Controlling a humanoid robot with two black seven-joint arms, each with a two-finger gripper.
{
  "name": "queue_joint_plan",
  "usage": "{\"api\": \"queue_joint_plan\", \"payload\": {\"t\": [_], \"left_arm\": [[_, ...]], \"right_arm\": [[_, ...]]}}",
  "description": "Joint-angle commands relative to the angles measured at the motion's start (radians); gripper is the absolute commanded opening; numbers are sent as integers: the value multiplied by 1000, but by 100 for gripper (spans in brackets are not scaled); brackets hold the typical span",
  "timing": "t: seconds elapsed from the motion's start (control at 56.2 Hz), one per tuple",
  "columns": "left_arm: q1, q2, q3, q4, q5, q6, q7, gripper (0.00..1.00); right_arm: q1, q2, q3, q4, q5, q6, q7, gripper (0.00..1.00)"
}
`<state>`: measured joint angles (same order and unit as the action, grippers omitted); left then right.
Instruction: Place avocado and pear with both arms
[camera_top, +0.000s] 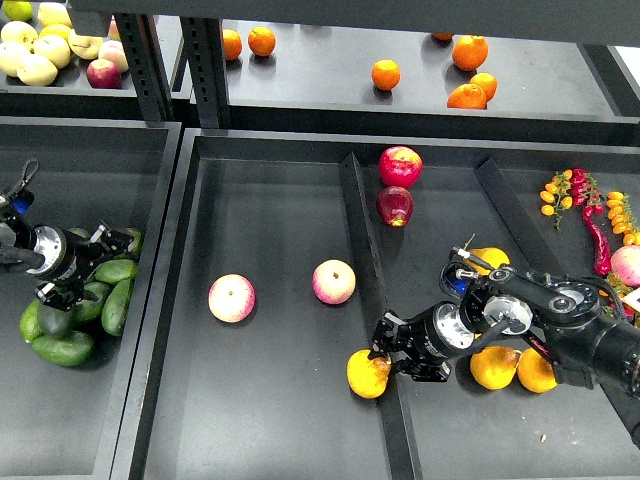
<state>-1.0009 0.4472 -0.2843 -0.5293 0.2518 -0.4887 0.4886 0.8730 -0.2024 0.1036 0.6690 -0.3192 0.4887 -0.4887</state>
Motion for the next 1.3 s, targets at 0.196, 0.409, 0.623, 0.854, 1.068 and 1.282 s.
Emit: {"api": "queue_joint_plan", "payload": {"t": [0.196, 0.409, 0.623, 0.854, 1.068, 1.282], "left_arm": [[36, -15, -268, -20, -209, 0, 0, 99], [163, -100, -579, -93, -210, 0, 0, 99], [327, -289, -903, -250, -209, 10, 0, 99], [433, -355, -987, -350, -209, 42, 0, 99], [512, -433, -1079, -457, -206, 157, -28, 99], [605, -447, -1107, -520, -206, 162, -44, 99]], "right_arm": [[31, -2, 8, 1, 26, 0, 0, 16], [54, -2, 7, 0, 69, 0, 0, 16], [90, -17, 5, 1, 111, 0, 0, 16], [158, -120, -21, 47, 206, 0, 0, 16], [268, -233, -163, 119, 327, 0, 0, 16], [320, -342, -229, 195, 385, 0, 0, 17]]}}
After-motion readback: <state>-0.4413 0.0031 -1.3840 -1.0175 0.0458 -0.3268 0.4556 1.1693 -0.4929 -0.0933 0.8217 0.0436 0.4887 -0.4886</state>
